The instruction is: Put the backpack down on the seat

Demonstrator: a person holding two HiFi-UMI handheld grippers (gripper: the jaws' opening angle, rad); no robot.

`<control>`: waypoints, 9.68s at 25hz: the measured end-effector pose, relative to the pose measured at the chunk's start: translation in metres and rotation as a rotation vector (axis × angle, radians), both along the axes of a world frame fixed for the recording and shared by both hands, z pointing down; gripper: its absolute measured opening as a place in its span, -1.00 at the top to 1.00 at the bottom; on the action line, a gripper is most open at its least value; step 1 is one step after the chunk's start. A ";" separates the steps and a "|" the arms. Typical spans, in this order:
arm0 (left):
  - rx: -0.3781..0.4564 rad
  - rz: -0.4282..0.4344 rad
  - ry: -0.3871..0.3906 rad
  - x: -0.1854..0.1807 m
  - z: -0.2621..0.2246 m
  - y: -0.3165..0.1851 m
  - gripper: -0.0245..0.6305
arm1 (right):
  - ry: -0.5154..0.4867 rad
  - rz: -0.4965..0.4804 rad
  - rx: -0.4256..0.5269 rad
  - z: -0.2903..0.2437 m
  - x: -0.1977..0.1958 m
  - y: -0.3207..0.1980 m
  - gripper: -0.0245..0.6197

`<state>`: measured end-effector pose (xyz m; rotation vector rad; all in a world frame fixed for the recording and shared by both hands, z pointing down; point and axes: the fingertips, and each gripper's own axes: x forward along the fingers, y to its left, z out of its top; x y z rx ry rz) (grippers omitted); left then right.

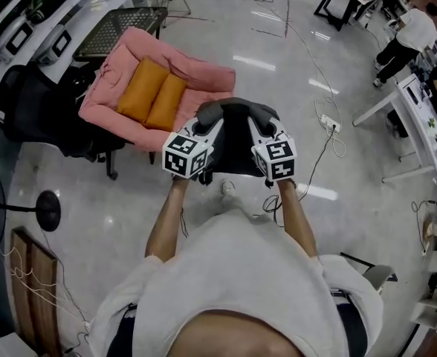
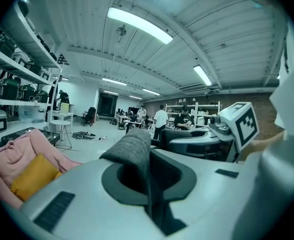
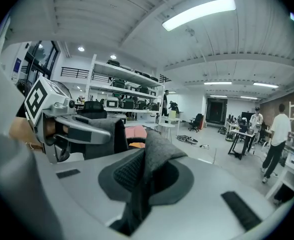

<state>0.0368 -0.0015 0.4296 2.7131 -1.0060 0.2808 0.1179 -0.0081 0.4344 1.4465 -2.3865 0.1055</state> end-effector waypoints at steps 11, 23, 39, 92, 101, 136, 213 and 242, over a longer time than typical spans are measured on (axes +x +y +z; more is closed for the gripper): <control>-0.009 0.010 -0.013 0.004 0.006 -0.073 0.83 | -0.018 0.006 -0.006 0.008 0.003 -0.073 0.84; -0.051 -0.056 0.001 -0.002 0.012 -0.197 0.83 | -0.051 -0.049 -0.032 0.012 -0.004 -0.195 0.84; -0.071 -0.180 -0.030 -0.037 0.013 -0.347 0.83 | -0.084 -0.160 -0.069 0.017 -0.039 -0.346 0.84; -0.387 -0.137 -0.040 -0.143 0.168 -0.407 0.83 | -0.062 -0.101 -0.402 0.182 -0.137 -0.402 0.84; -0.460 -0.144 -0.060 -0.146 0.207 -0.418 0.83 | -0.062 -0.103 -0.474 0.222 -0.139 -0.414 0.84; -0.578 -0.090 -0.189 -0.137 0.302 -0.500 0.83 | -0.039 -0.103 -0.583 0.316 -0.142 -0.518 0.80; -0.144 -0.209 -0.089 -0.159 0.098 -0.356 0.88 | -0.091 -0.063 -0.117 0.078 -0.112 -0.362 0.93; -0.077 -0.244 -0.096 -0.180 0.068 -0.376 0.87 | -0.065 -0.028 -0.066 0.061 -0.107 -0.377 0.93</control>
